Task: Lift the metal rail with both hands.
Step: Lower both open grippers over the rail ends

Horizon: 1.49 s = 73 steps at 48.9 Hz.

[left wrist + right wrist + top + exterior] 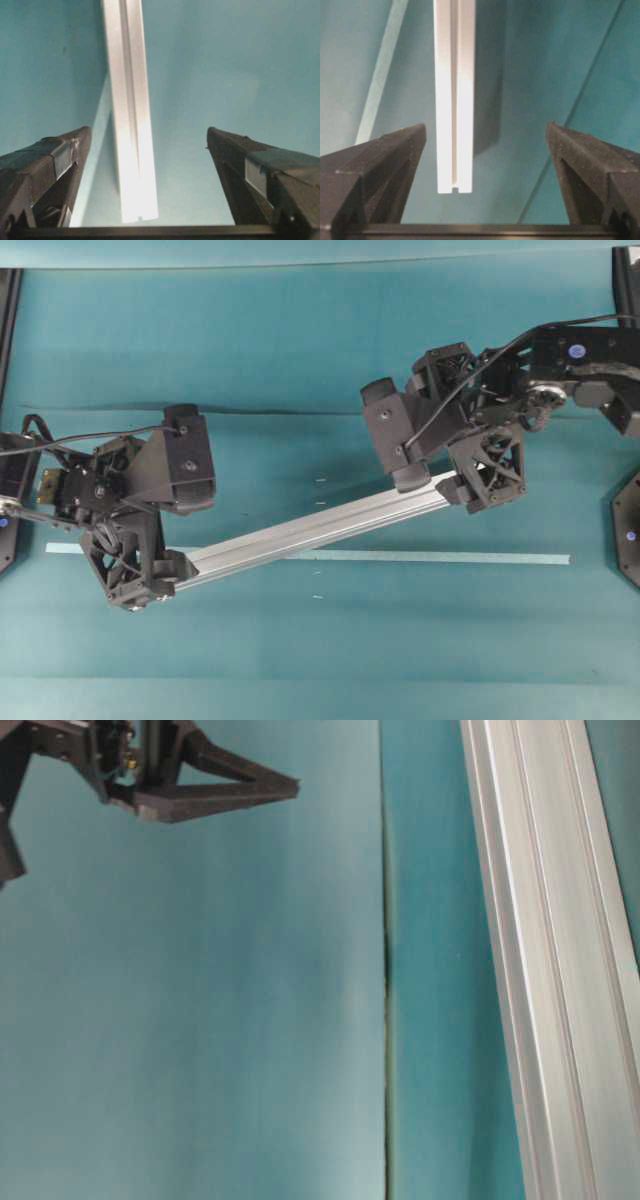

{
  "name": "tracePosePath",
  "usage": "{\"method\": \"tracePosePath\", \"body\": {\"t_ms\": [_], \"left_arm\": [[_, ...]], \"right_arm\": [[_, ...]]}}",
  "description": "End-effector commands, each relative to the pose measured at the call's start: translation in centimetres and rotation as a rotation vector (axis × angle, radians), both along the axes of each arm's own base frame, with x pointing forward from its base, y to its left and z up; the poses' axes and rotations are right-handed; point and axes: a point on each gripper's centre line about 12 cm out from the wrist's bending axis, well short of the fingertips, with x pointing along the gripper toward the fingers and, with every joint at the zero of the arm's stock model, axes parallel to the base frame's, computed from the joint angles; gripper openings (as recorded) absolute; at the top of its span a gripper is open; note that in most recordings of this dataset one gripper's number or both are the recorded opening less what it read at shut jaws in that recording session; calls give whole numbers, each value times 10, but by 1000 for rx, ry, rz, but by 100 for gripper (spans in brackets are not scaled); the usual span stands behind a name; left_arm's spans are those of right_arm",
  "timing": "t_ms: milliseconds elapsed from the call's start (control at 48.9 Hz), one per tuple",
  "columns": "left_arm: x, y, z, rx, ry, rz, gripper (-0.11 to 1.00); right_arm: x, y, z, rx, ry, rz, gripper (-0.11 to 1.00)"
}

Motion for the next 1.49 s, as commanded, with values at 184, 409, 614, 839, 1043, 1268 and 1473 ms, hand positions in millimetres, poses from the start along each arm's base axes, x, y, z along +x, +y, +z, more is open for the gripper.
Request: {"method": "tracePosePath", "body": {"t_ms": [184,409,614,839,1043,1268,1473], "left_arm": [[2,-2,-19,-19,46,39,99],[3,-2,-47,-19,60,40,99],[4,-2,-75,-25,78,51,99],[6,-3,-95,-29,92,63,99],[6,-3,-114,-27,109,62,99],[11,-4,-130,-35,88,63,99],[11,-3,-141,-33,100,64,99]], "right_arm": [[3,2,-19,-1,11,11,98],[0,7,-43,1,42,24,98],[-2,8,-65,-4,24,23,98],[-5,8,-89,-9,9,18,98],[-7,8,-103,-14,-8,15,98],[-11,8,-121,-15,6,14,98],[-11,7,-127,-17,0,14,98]]}}
